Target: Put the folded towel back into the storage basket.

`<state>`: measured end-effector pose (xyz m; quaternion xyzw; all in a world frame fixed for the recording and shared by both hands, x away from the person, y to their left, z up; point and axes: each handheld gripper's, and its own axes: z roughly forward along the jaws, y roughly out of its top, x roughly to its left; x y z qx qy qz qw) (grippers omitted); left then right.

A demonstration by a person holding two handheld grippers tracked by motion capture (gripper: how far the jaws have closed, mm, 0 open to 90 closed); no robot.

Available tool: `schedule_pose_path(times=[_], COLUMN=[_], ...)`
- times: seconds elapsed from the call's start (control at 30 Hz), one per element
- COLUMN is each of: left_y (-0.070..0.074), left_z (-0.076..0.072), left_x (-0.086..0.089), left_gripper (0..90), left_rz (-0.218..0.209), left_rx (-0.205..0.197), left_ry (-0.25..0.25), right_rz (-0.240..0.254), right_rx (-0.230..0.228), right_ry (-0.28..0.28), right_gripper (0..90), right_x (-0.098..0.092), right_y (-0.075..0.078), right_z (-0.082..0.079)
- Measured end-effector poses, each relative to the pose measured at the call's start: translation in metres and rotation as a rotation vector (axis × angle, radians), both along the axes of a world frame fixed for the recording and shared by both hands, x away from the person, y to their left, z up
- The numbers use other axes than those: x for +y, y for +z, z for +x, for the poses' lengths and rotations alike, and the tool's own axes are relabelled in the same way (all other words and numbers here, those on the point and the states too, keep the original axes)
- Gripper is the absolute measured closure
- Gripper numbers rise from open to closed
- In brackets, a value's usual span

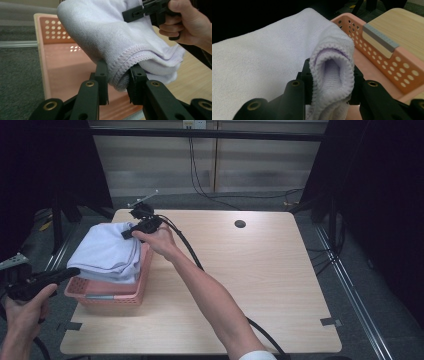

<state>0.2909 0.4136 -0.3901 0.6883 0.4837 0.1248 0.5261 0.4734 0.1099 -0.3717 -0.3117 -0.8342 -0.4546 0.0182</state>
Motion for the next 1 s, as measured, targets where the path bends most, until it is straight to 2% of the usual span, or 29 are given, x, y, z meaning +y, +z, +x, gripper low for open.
schedule_pose_path(times=[0.03,0.1,0.23,0.3,0.37,0.43,0.53,0.7,0.77,0.87,0.93,1.0], left_y=[-0.003,-0.010,-0.016,-0.017,-0.018,-0.023,-0.033,-0.040,-0.041,-0.040,-0.039,-0.036], left_z=[0.000,0.001,0.003,0.006,0.006,0.006,0.008,0.011,0.013,0.012,0.011,0.011], left_x=[0.001,0.004,0.003,0.002,0.002,0.000,-0.003,-0.006,-0.008,-0.013,-0.017,-0.020], left_gripper=[73.6,73.7,73.7,73.7,73.7,73.6,73.5,73.1,71.9,61.5,50.9,46.6], left_rz=[-0.010,0.022,0.031,0.075,0.074,0.108,0.124,0.136,0.163,0.190,0.195,0.204], left_rx=[0.010,0.036,0.058,0.076,0.085,0.104,0.132,0.148,0.157,0.157,0.155,0.149], left_ry=[0.009,0.021,0.025,0.028,0.027,0.020,0.032,0.043,0.043,0.019,0.024,0.017], right_rz=[0.001,-0.014,-0.030,-0.045,-0.047,-0.051,-0.063,-0.078,-0.088,-0.108,-0.091,-0.092], right_rx=[0.004,-0.001,0.012,0.024,0.029,0.034,0.047,0.045,0.054,0.031,0.023,0.017], right_ry=[0.002,-0.006,-0.015,-0.026,-0.026,-0.026,-0.025,-0.029,-0.041,-0.051,-0.054,-0.060], right_gripper=[67.0,67.1,67.2,67.2,67.1,66.9,66.0,64.8,61.6,50.8,43.0,39.5], right_x=[0.002,0.005,0.010,0.012,0.015,0.016,0.016,0.019,0.020,0.021,0.019,0.015], right_y=[-0.003,-0.008,-0.023,-0.030,-0.037,-0.044,-0.054,-0.063,-0.067,-0.068,-0.067,-0.065], right_z=[0.000,-0.002,-0.002,-0.001,-0.001,0.000,0.002,0.004,0.005,0.006,0.008,0.009])
